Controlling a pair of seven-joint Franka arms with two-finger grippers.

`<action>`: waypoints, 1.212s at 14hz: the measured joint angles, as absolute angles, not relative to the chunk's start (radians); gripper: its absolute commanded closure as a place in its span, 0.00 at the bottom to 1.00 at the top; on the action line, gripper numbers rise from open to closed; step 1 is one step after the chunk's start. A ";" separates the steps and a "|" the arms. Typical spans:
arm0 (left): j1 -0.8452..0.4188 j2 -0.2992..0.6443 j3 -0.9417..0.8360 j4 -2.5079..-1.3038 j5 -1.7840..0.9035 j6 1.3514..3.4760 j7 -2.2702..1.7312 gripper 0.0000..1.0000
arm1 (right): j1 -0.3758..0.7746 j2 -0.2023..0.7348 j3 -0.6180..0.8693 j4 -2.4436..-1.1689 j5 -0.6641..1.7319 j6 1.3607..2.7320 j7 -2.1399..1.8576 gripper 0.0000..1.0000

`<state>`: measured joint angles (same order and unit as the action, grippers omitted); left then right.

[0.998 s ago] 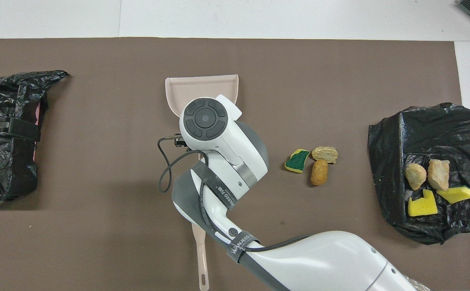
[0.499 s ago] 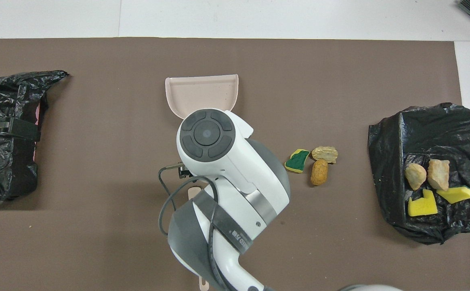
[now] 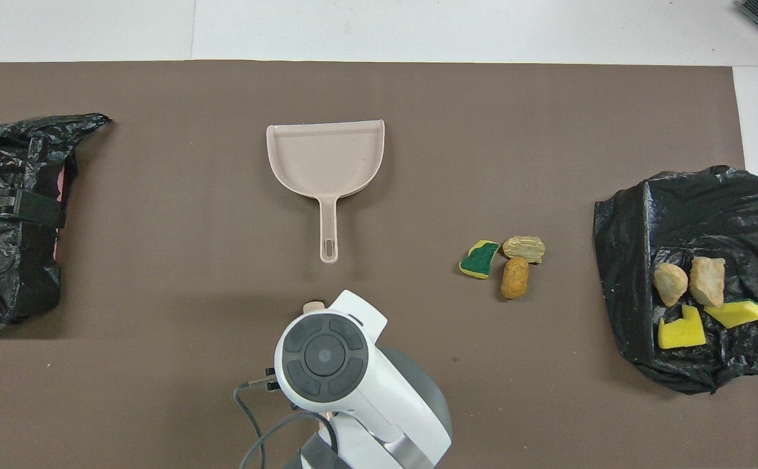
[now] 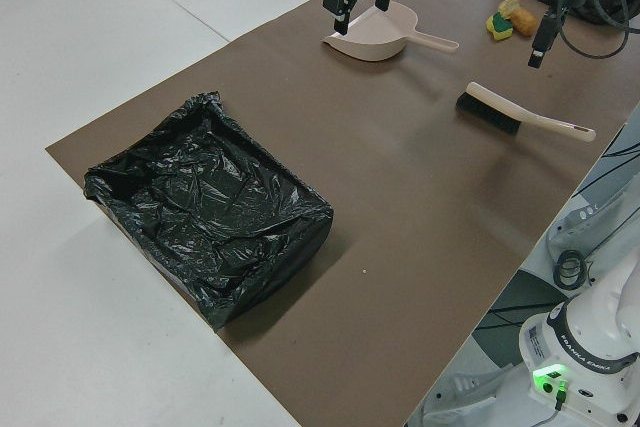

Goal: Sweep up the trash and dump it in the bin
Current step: 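Reach the left gripper toward the dustpan while the right gripper grasps the brush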

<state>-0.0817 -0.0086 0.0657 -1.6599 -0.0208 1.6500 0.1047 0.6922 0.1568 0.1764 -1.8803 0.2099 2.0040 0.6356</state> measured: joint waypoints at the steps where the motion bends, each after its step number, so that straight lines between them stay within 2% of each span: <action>1: -0.084 -0.014 0.060 -1.660 -0.021 1.650 0.106 0.00 | 0.717 0.147 0.176 -1.937 0.220 2.051 0.640 0.00; 4: -0.103 -0.024 0.029 -1.660 -0.021 1.654 0.104 0.00 | 0.790 0.145 0.177 -2.077 0.222 2.186 0.665 0.00; 7: -0.176 -0.005 0.019 -1.663 -0.021 1.686 0.087 0.00 | 0.816 0.134 0.176 -2.135 0.222 2.197 0.666 0.00; 11: -0.274 0.073 0.016 -1.666 -0.021 1.772 -0.034 0.00 | 0.843 0.123 0.176 -2.160 0.222 2.225 0.666 0.00; 15: -0.365 0.185 0.015 -1.666 -0.021 1.869 -0.181 0.00 | 0.843 0.123 0.174 -2.162 0.222 2.250 0.666 0.37; 17: -0.426 0.266 0.015 -1.654 -0.017 1.937 -0.259 0.00 | 0.843 0.123 0.174 -2.162 0.222 2.252 0.665 0.82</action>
<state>-0.4264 0.2657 0.0146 -1.6538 -0.0173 1.9369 -0.2590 0.8432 0.1231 0.1738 -2.1624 0.2225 2.2522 0.6646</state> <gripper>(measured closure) 0.000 0.256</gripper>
